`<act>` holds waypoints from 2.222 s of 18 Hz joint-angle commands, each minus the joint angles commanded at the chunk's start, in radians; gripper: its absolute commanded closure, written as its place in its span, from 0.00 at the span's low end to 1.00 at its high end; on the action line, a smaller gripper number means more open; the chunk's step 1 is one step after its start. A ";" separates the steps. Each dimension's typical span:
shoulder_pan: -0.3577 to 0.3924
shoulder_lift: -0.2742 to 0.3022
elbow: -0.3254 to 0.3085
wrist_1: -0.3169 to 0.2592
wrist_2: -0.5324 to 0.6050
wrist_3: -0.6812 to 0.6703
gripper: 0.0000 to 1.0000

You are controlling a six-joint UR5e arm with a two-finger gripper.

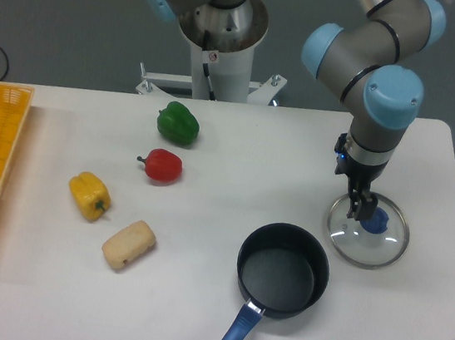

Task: Pick up the bread
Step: 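Open the gripper and lift it off the glass lid's blue knob, then move the gripper over the saucepan toward the beige bread roll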

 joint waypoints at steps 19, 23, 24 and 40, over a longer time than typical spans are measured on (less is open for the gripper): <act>-0.204 -0.052 0.095 0.080 -0.008 -0.483 0.00; -0.206 -0.055 0.090 0.080 -0.006 -0.487 0.00; -0.215 -0.055 0.084 0.080 -0.003 -0.487 0.00; -0.578 -0.175 0.156 0.086 0.061 -0.904 0.00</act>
